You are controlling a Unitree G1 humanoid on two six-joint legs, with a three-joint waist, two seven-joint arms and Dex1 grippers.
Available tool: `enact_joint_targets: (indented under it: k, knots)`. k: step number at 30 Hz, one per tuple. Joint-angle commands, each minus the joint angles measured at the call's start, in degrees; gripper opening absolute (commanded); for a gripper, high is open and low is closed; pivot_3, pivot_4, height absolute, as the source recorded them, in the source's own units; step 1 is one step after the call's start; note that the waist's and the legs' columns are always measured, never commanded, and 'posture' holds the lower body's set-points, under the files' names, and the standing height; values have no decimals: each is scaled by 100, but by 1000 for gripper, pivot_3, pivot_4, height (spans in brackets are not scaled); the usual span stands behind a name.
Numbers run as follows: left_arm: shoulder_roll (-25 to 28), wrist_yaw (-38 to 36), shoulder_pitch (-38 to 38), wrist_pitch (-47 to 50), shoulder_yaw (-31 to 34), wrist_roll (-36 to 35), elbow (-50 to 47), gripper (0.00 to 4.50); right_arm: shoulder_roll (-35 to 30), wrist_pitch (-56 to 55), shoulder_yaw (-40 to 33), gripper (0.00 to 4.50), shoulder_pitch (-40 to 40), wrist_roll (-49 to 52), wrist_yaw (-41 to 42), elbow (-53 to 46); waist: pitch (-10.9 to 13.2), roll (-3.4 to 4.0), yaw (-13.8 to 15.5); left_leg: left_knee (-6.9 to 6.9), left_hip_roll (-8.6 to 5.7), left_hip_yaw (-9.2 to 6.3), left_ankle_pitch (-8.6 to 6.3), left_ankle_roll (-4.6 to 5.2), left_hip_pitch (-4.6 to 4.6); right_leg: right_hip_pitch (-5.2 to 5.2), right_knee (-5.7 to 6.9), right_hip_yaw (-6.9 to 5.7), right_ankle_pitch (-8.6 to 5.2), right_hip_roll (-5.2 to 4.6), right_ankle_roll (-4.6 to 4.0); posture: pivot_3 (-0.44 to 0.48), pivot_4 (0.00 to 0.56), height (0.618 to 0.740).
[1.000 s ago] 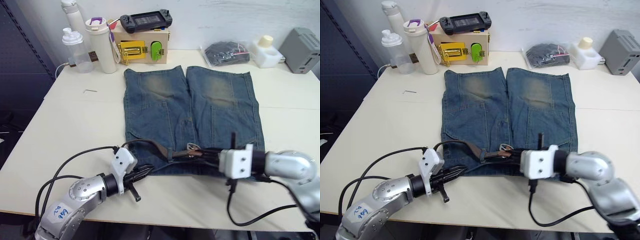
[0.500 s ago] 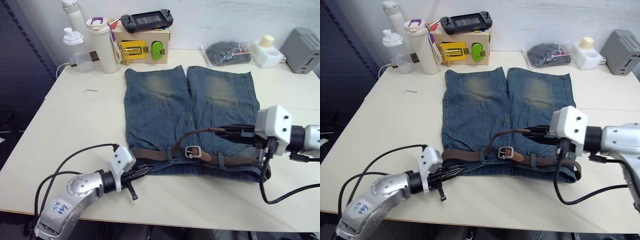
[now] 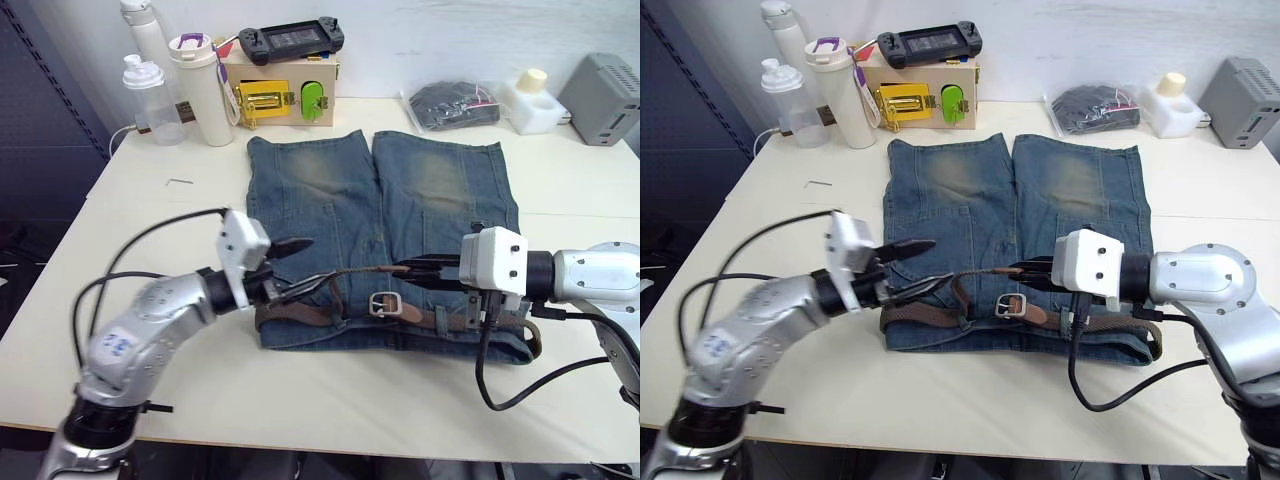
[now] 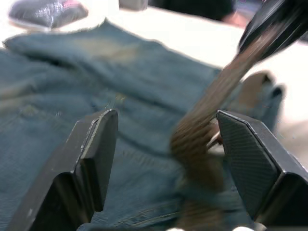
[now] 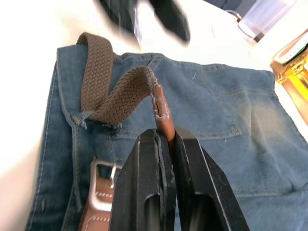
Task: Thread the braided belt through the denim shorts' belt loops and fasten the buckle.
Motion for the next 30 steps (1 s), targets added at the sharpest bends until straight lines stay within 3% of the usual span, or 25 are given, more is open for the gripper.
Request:
enact_joint_targets:
  k: [1, 6, 9, 15, 18, 21, 23, 28, 30]
  knots:
    - [-126, -181, 34, -614, -185, 568, 145, 3635, 43, 32, -66, 0, -123, 117, 29, -99, 0, 0, -50, -2, 0, 0, 0, 0, 0, -1, 1, -1, 0, 0, 0, 0, 150, 645]
    - [-451, -245, 31, -852, -158, 765, 328, 3635, 61, 165, -120, 0, -146, 223, -1, -161, 0, 0, -84, -3, 0, -10, 0, -1, 0, 0, 1, -17, 1, -2, 2, 0, 150, 645]
    - [-581, -311, 65, -940, -89, 779, 346, 2718, 53, 212, -124, 0, -121, 219, -14, -169, 0, 0, -86, -3, 0, -10, 0, -1, 0, 0, 1, -22, 3, -4, 7, 0, 150, 645]
    - [-626, -461, 275, -1040, -23, 764, 205, 34, 95, 560, -161, 0, -118, 346, -172, -172, 0, 0, -90, -3, 0, -11, 1, -1, 0, 0, 1, -31, 6, -8, 12, 0, 150, 645]
    - [-647, -439, 330, -1066, -46, 845, 208, 34, 119, 680, -177, 0, -114, 391, -227, -185, 0, 0, -89, -3, 0, -12, 1, -1, 0, 0, 1, -33, 6, -9, 13, 0, 150, 645]
    - [-675, -375, 353, -1048, -50, 914, 185, 0, 135, 883, -219, 1116, -83, 446, -366, -164, 0, 0, -85, -3, 0, -12, 1, -1, 0, 2, 0, -33, 7, -10, 15, 0, 150, 645]
    - [-738, -242, 377, -974, 11, 920, 167, 0, 147, 1145, -338, 2094, 31, 559, -525, -155, 0, 0, -82, -2, 0, -12, 1, -1, 1, 2, 0, -33, 9, -10, 18, 0, 150, 645]
    - [-895, -32, 216, -655, 276, 685, -60, 0, -48, 913, -301, 4444, 955, 104, -598, -663, -1, -1, -76, -3, -1, -23, 1, -1, 0, 7, -2, -43, 14, -10, 28, 0, 150, 645]
    - [-971, 37, 62, -478, 380, 539, -158, 0, 20, 853, -139, 4444, 1209, -109, -737, -834, -1, -1, -80, -3, 0, -22, 3, -4, 1, 7, -2, -46, 15, -11, 30, 0, 150, 645]
